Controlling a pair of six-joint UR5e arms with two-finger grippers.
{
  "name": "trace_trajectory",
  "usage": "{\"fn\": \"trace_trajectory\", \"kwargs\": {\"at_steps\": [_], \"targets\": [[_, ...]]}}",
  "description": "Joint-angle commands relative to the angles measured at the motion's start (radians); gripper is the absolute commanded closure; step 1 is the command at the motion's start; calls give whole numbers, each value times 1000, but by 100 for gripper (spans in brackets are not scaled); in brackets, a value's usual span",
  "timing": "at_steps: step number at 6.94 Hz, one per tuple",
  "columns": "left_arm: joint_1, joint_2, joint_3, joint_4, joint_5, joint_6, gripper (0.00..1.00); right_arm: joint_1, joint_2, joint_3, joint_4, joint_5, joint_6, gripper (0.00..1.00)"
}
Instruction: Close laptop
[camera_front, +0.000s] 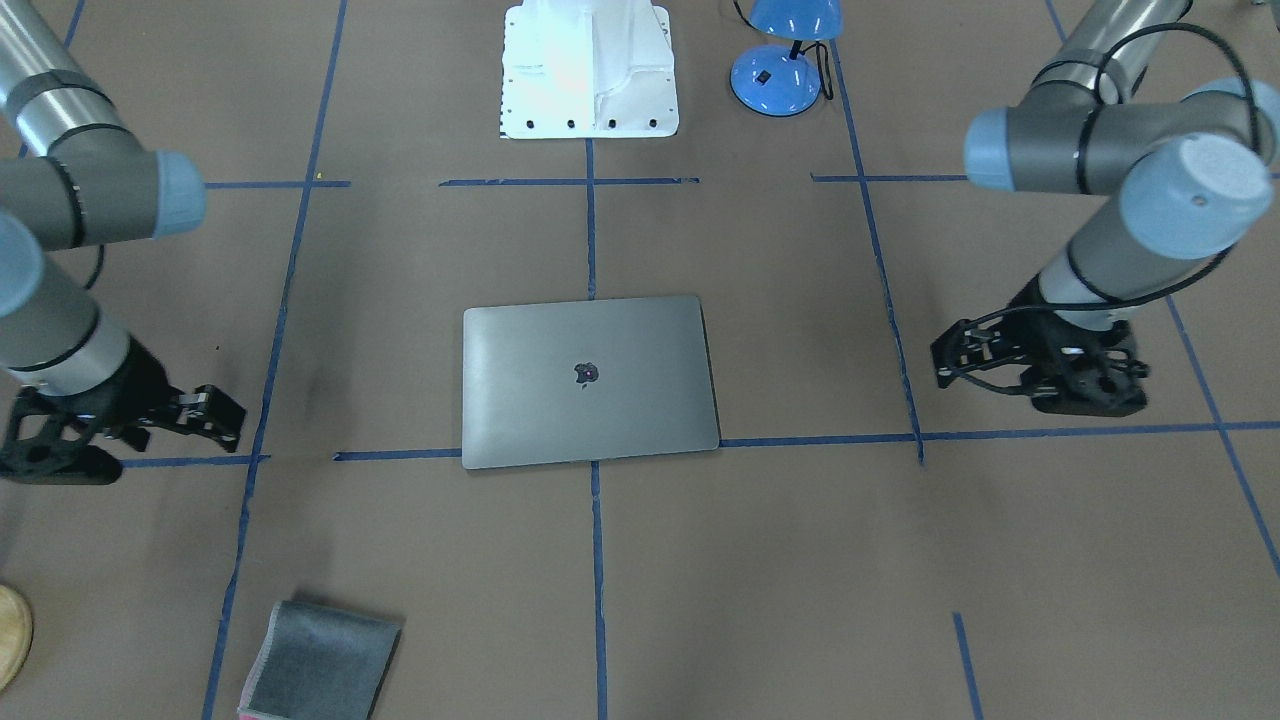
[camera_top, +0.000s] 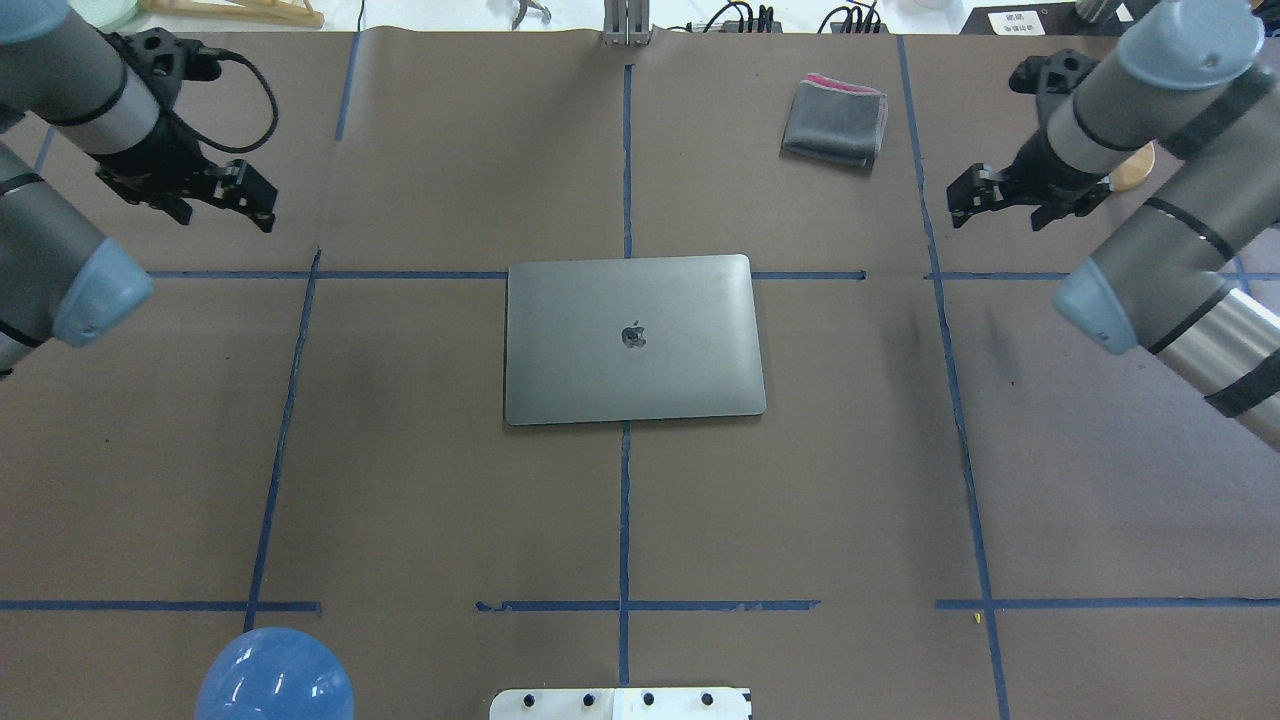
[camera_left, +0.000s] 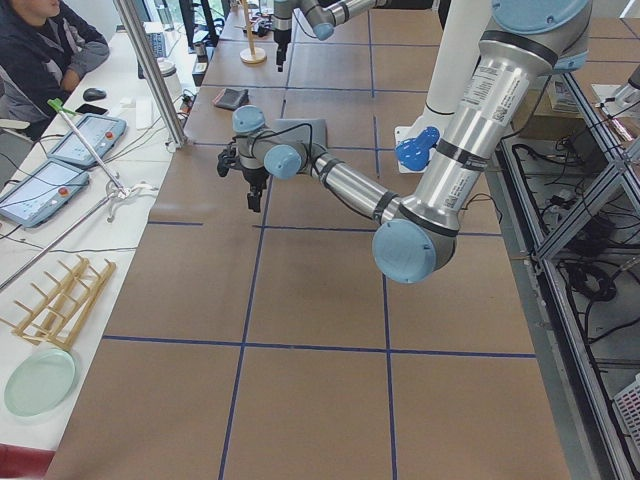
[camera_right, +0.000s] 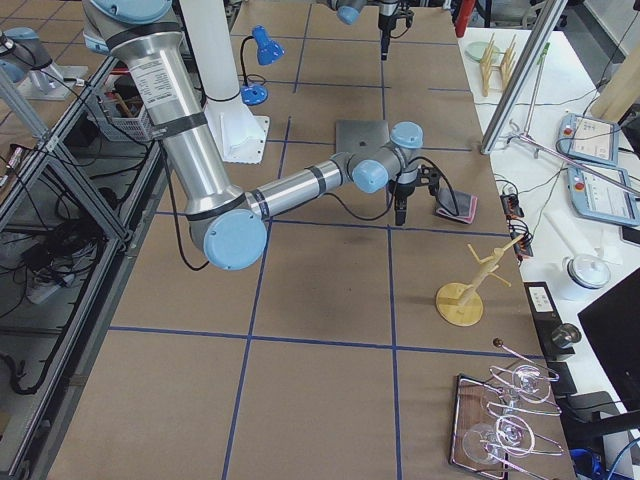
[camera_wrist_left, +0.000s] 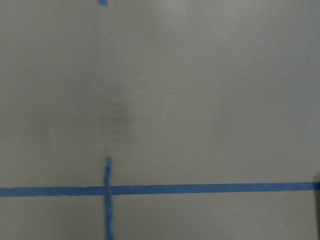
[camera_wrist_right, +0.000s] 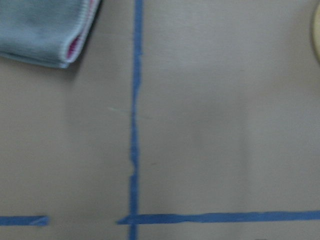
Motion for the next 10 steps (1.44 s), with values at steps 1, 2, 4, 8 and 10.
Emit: {"fn": "trace_trajectory", "kwargs": {"at_steps": [1,2,4,8,10], "targets": [[-171,152,-15,49,-6,367,0,232,-158,6,-3,127,-354,0],[-268,220,-12,45,-57,421,0,318,-229,9,-4,165,-487,0],[-404,327,-12,90,-208,443,0,450,-361,34,-54,233,-553,1],[-406,448,-5,76,-188,477,0,470,-429,169,-219,198,-555,1],[-407,455,-21,74,-181,474,0,468,-432,169,-198,201,-558,0]]}}
